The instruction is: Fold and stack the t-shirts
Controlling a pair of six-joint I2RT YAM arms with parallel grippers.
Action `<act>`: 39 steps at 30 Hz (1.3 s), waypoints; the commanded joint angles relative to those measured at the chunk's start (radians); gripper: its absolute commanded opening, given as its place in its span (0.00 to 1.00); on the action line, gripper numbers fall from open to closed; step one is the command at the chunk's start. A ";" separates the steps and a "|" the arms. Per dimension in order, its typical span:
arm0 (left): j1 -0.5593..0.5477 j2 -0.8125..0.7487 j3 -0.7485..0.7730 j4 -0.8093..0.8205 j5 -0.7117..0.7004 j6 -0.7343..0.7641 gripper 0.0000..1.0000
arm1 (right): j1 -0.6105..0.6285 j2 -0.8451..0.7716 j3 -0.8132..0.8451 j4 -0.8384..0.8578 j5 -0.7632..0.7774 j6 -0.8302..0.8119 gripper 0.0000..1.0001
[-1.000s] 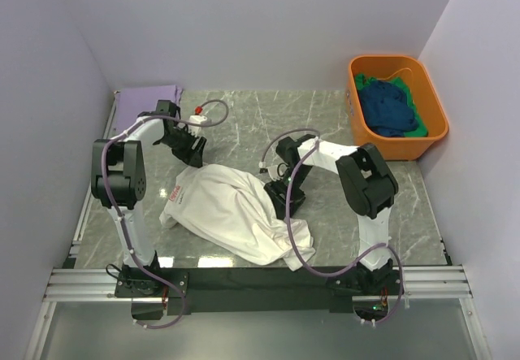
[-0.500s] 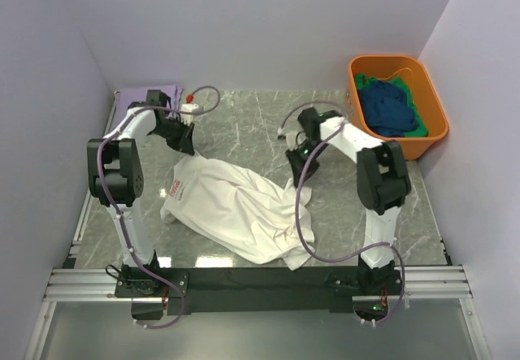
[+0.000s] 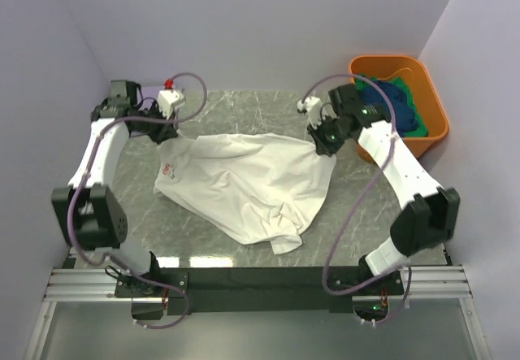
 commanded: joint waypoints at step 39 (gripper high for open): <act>-0.179 0.246 -0.070 -0.170 -0.063 -0.228 0.56 | 0.271 -0.228 -0.695 0.152 0.260 -0.184 0.00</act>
